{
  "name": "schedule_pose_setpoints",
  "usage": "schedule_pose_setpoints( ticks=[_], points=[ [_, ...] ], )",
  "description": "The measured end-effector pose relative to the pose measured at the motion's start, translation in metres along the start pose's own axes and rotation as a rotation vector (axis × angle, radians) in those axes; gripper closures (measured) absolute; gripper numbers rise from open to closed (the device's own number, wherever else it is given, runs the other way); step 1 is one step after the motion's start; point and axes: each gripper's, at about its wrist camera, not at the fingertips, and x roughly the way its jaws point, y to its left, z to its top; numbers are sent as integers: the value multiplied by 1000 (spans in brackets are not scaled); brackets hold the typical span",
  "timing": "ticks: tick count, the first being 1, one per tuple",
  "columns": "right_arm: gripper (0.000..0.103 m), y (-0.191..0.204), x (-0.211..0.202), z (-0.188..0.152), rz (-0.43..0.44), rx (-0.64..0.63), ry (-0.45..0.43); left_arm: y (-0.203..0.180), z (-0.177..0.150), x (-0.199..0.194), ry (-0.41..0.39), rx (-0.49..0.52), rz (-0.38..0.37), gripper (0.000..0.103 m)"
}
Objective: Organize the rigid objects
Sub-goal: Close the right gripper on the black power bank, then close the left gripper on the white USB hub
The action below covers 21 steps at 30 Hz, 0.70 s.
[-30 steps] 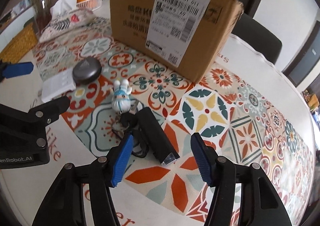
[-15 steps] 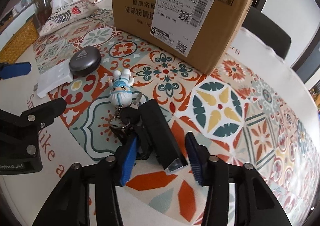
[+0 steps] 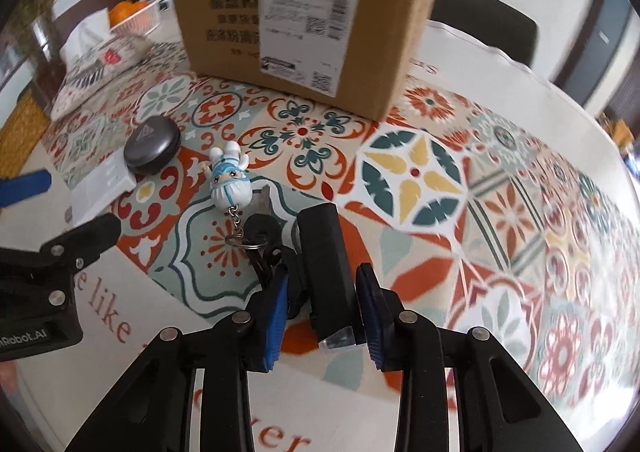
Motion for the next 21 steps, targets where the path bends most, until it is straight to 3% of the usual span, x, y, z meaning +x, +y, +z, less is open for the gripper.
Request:
schedule_pose_setpoints(
  ticks=[15,21],
  points=[
    [70,33,-49,-9,1,145,-24,35,-3,-27,-71,53,-116,3],
    [70,57,-47,-11,6,201,-25,55,-4,-19,-51,140,-199,7]
  ],
)
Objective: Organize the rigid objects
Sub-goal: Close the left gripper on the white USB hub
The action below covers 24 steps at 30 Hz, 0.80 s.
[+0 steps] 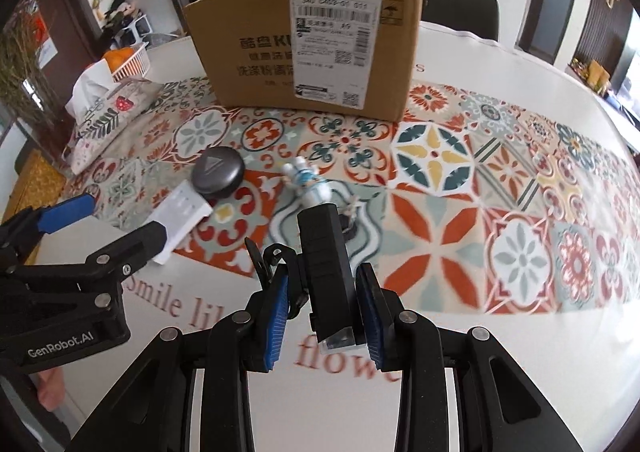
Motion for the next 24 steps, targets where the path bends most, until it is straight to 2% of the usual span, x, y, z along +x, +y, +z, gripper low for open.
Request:
schedule_pose_setpoints(
  ticks=[6,9,14,16,20,24],
  points=[
    [70,23,9,0,-16,-24,6,12,-1,19,29,75,-19,16],
    [70,27,15,2,-10,-9,21,16,2,31,40,92,-55,17],
    [69,28,29,5,-13,13,45,12,6,55,72,137,-62,27],
    [69,25,35,6,-18,30,61,12,6,62,79,141,-60,30],
    [69,23,43,6,-26,38,80,14,5,69,80,132,-56,30],
    [69,23,50,6,-23,47,96,17,6,77,96,103,-71,42]
  ],
)
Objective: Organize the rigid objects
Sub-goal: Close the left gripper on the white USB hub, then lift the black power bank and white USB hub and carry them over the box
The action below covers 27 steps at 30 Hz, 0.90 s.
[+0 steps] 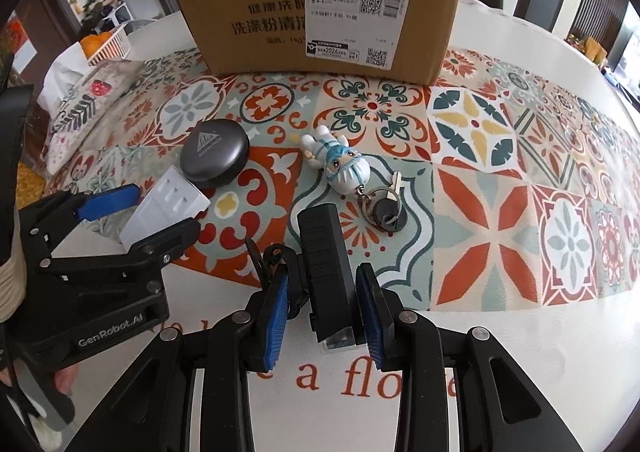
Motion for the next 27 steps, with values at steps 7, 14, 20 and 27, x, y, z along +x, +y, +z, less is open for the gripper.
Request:
schedule_pose_setpoints(
  ticks=[7,14,20,27],
  points=[
    [69,5,2,0,3,-11,3,3,-3,0,-28,-41,-10,53],
    [69,7,-3,1,4,-25,-17,6,-14,-13,-51,-99,-20,54],
    [69,4,-13,1,6,-31,-37,2,-14,-30,-83,-108,-10,54],
    [69,0,-29,3,12,-33,-73,0,-7,-48,-116,-121,-10,54]
  ],
)
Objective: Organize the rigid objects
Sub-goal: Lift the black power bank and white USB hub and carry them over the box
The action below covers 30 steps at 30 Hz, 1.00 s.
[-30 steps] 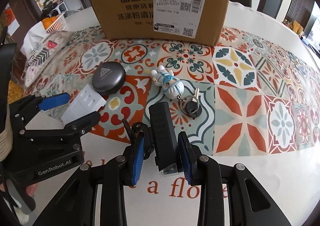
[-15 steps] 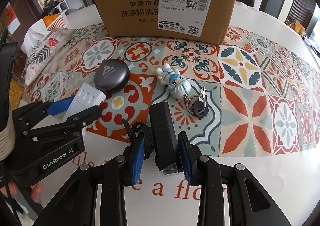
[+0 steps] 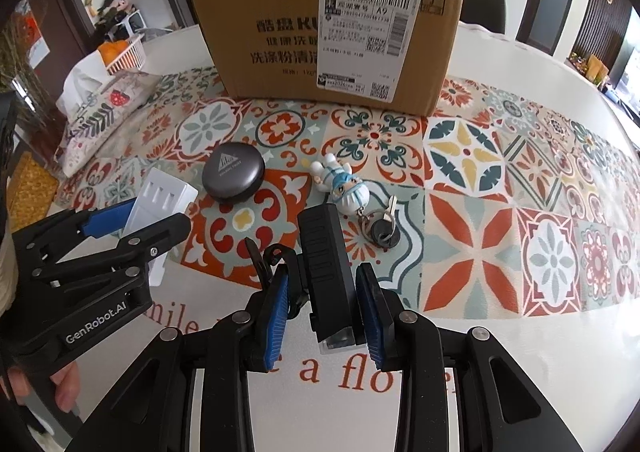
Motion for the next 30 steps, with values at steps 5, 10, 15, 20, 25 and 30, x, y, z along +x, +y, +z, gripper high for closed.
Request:
schedule_pose_setpoints(
  ticks=[5,10,15,20,25,30],
  points=[
    [69,2,-14,7,1,-6,-34,1,10,-19,-41,-13,4,54],
    [69,4,-35,18,1,-19,-87,0,20,-40,-86,-16,21,54],
    [69,7,-53,28,9,-27,-142,1,30,-61,-125,-33,31,54],
    [69,8,-71,39,17,-25,-191,0,41,-81,-166,-34,33,54],
    [69,9,-88,51,20,-29,-246,-2,55,-96,-211,-25,32,54],
    [69,8,-102,61,19,-33,-291,-6,71,-107,-255,-14,30,54]
  ],
)
